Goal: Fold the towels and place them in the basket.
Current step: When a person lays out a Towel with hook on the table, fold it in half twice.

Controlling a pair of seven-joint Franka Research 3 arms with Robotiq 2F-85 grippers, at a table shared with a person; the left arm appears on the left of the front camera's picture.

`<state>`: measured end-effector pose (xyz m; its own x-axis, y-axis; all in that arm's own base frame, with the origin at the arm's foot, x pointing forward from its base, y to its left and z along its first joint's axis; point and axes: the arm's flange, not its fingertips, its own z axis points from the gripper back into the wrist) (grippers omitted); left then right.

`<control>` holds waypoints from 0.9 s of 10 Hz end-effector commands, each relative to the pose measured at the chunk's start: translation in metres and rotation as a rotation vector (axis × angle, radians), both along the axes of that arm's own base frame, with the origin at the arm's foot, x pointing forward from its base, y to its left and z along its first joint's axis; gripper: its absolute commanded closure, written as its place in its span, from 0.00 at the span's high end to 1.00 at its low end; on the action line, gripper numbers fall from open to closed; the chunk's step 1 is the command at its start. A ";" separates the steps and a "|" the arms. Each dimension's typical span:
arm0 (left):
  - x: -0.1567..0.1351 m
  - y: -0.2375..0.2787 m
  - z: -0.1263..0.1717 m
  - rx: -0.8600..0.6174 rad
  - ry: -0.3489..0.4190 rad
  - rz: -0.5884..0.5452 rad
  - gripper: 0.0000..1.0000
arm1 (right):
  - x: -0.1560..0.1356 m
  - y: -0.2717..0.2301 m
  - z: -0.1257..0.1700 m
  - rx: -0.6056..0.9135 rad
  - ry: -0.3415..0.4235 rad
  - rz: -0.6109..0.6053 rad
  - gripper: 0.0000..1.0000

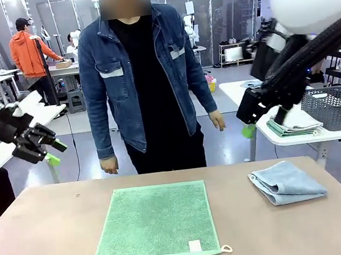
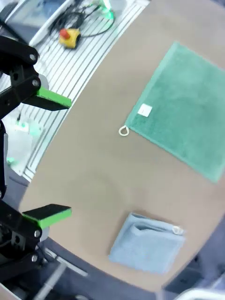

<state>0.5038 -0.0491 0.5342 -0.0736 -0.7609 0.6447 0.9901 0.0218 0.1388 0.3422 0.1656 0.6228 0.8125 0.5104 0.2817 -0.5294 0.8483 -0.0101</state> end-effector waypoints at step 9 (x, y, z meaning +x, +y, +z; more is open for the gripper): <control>-0.059 -0.205 0.027 0.717 0.073 0.066 0.72 | 0.026 0.121 -0.017 -0.321 0.048 1.124 1.00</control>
